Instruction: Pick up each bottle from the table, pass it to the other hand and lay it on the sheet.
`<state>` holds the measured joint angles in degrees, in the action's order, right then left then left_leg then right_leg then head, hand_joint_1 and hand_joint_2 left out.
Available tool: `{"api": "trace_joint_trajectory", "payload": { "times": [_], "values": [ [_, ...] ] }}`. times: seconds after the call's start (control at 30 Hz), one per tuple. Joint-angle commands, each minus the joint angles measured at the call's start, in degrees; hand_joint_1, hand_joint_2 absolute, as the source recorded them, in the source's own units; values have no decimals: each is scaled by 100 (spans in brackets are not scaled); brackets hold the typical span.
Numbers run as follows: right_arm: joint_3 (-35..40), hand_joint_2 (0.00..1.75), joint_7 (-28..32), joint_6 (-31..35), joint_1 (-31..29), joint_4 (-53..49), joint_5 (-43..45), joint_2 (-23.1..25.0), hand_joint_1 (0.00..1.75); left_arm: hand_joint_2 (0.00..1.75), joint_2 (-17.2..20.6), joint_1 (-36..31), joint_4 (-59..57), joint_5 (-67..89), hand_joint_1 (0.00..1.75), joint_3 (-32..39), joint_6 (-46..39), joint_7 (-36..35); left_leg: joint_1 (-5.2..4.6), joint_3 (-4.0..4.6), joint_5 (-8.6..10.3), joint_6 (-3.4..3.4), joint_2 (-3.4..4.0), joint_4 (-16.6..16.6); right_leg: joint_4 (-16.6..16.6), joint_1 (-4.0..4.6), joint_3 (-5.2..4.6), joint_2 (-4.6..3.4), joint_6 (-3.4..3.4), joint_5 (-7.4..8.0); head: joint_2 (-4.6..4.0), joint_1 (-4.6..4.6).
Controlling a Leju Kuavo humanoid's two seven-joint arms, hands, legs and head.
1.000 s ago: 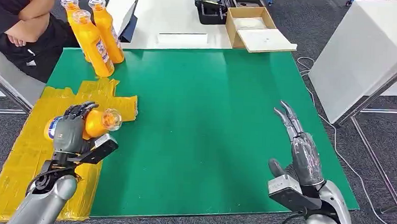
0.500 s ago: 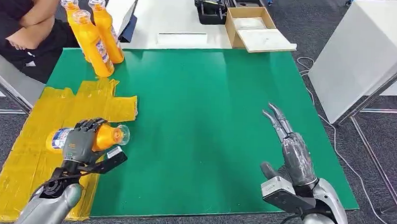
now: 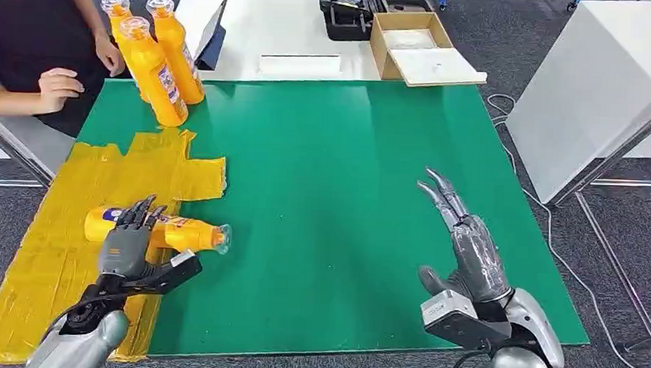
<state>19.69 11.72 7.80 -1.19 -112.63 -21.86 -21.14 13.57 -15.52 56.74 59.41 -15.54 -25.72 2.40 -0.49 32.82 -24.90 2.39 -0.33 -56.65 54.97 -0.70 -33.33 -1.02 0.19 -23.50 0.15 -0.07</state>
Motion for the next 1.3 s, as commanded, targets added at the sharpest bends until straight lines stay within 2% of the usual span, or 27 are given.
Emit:
{"api": "trace_joint_trajectory", "payload": {
  "times": [0.03, 0.1, 0.17, 0.23, 0.3, 0.37, 0.43, 0.73, 0.77, 0.8, 0.87, 0.97, 1.03, 1.1, 1.2, 1.3],
  "values": [
    [128, 0, -16, -20, -199, 333, 14, 21, 0, 0, -103, 48, -56, -59, 0, 192, 124, 5, 4, -25, -7, -19, 9, 6, -7, 4, 24, 1, -7, -4, 0, 0],
    [128, 0, -16, -20, -199, 333, 14, 21, 0, 0, -103, 48, -56, -59, 0, 192, 124, 5, 1, -30, -9, -22, 8, 6, -5, 1, 27, 5, -7, -8, 0, 2],
    [78, 0, -46, 16, -150, 337, -19, 35, 0, 0, -225, 237, 371, -721, 0, 479, 330, 231, 3, -34, -10, -25, 7, 6, -6, 3, 31, 7, -8, -9, 0, 0],
    [-32, 0, -21, 81, -44, 369, -7, 32, 0, 0, -338, 631, 1426, -1975, 0, 782, 748, 593, 4, -27, -11, -20, 8, 4, -7, 4, 25, 4, -5, -7, 0, 2],
    [-151, 0, 33, 193, 31, 422, -52, 126, 0, 0, -444, 1074, 2733, -3288, 0, 1007, 1036, 652, 6, -18, -11, -15, 9, 0, -6, 5, 17, 1, -3, -6, 0, 0],
    [-194, 0, 180, 435, 23, 516, -340, 334, 0, 0, -404, 1331, 3804, -4320, 0, 1021, 1166, 640, 6, -14, -9, -12, 6, -2, -5, 6, 12, 2, -2, -5, 0, 2],
    [-189, 0, 277, 612, -107, 663, -403, 480, 0, 0, -292, 1308, 4339, -5090, 0, 971, 1266, 756, 10, -20, -20, -20, 4, -12, 2, 10, 21, 10, -4, -15, 0, 2],
    [-179, 0, 280, 631, -155, 713, -404, 497, 0, 0, -249, 1272, 4306, -5101, 0, 955, 1262, 699, 14, -6, -17, -19, 13, -18, 4, 14, 5, 0, -5, -8, 0, 0],
    [-217, 0, 968, 807, -603, 1201, 343, 782, 0, 0, -399, 751, 4599, -6176, 0, 750, 1234, 1412, 11, -4, -11, -15, 10, -9, 0, 12, 3, -1, -5, -4, 0, 4],
    [-220, 0, 996, 798, -645, 1254, 393, 817, 0, 0, -410, 704, 4617, -6181, 0, 714, 1220, 1393, 8, -10, -11, -16, 10, -5, 0, 8, 7, 1, -5, -5, 0, 2],
    [-230, 0, 1336, 613, -1043, 1653, 909, 1138, 0, 0, -540, 163, 4380, -6171, 0, 176, 1217, 1196, 11, -4, -9, -21, 3, -10, 1, 11, 8, 13, -7, -2, 0, 0],
    [-107, 0, 1236, 485, -1986, 2465, 942, 1412, 0, 0, -1011, -946, 3292, -5993, 0, -553, 1055, 1065, 8, -7, 12, -14, -26, -6, -3, 10, 14, 41, -5, 5, 0, 0],
    [-154, 0, 814, 609, -2537, 2957, 842, 1645, 0, 0, -1367, -1494, 2625, -6055, 0, -774, 939, 836, 5, -4, 22, -10, -34, -8, -1, 8, 14, 47, -1, 11, 0, 0],
    [-156, 0, 759, 577, -2787, 3162, 1066, 1782, 0, 0, -1591, -1794, 2252, -6410, 0, -849, 1090, 710, 0, -6, 31, -4, -20, -4, -2, 3, 11, 32, 12, 27, 0, 0],
    [-199, 0, 766, 495, -2994, 3349, 1383, 1963, 0, 0, -1810, -2200, 1788, -6228, 0, -955, 836, 662, 2, -1, 41, -5, -14, -9, -2, 4, 11, 30, 11, 43, 0, 0],
    [-194, 0, 767, 494, -2983, 3354, 1386, 1968, 0, 0, -1802, -2207, 1786, -6229, 0, -946, 836, 663, -2, -2, 41, 5, -11, -10, 0, 2, 10, 25, 16, 40, 0, 2]
  ]
}}
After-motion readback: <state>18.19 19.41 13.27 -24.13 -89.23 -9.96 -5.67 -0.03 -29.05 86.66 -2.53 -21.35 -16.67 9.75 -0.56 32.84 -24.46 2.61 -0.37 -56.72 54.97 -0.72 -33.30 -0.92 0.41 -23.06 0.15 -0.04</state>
